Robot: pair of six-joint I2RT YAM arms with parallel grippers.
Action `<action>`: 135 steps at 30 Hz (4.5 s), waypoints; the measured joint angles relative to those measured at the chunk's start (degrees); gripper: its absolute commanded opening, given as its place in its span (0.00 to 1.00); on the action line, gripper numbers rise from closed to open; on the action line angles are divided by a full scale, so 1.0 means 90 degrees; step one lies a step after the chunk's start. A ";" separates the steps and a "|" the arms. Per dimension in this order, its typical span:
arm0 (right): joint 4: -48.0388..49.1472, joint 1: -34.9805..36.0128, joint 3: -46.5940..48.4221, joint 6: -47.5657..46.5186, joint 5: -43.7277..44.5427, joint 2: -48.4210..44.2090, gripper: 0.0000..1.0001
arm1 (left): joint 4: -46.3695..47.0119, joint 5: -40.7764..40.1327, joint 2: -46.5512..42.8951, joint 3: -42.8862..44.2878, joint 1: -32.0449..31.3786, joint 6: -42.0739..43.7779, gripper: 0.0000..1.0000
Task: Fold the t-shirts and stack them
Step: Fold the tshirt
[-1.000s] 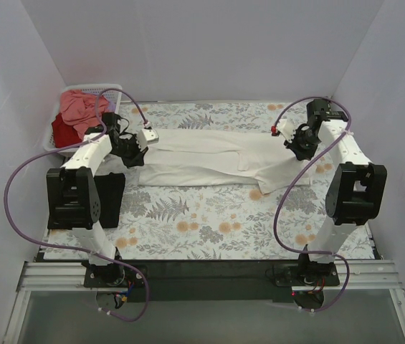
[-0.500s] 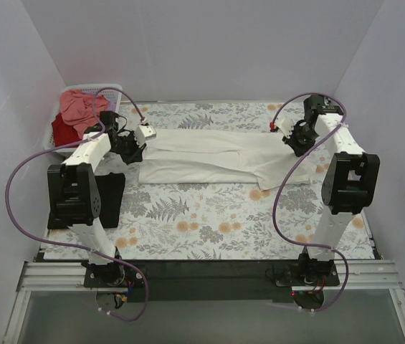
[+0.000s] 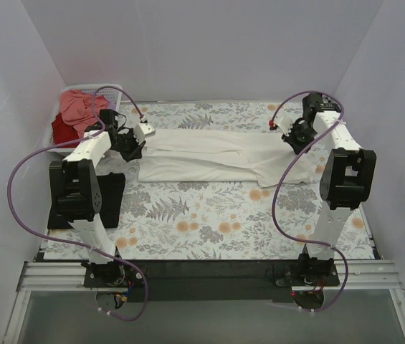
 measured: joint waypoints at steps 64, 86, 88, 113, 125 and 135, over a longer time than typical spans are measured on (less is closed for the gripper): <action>-0.0624 -0.0746 0.0928 0.1462 -0.0607 0.0512 0.49 | -0.0090 0.0000 0.0204 0.0083 0.0367 -0.2800 0.65; -0.0753 -0.1370 -0.0257 0.2176 -0.1234 0.0816 0.55 | 0.0119 -0.0129 0.0231 -0.0644 0.0347 -0.4590 0.68; -0.0680 -0.1370 -0.0396 0.2183 -0.1234 0.0816 0.53 | 0.0119 -0.0126 0.0236 -0.0656 0.0347 -0.4607 0.67; -0.0500 -0.1681 -0.0692 0.2166 -0.0748 0.0692 0.01 | -0.0488 -0.0216 0.0294 -0.0826 0.0427 -0.4425 0.00; -0.0712 -0.1671 -0.1525 0.1770 -0.0345 -0.0090 0.01 | -0.0952 -0.0515 -0.0087 -0.0913 0.0449 -0.3832 0.00; -0.0653 -0.1676 -0.2064 0.1855 -0.0369 -0.0095 0.46 | -0.0969 -0.0425 -0.0209 -0.1336 0.0495 -0.3791 0.40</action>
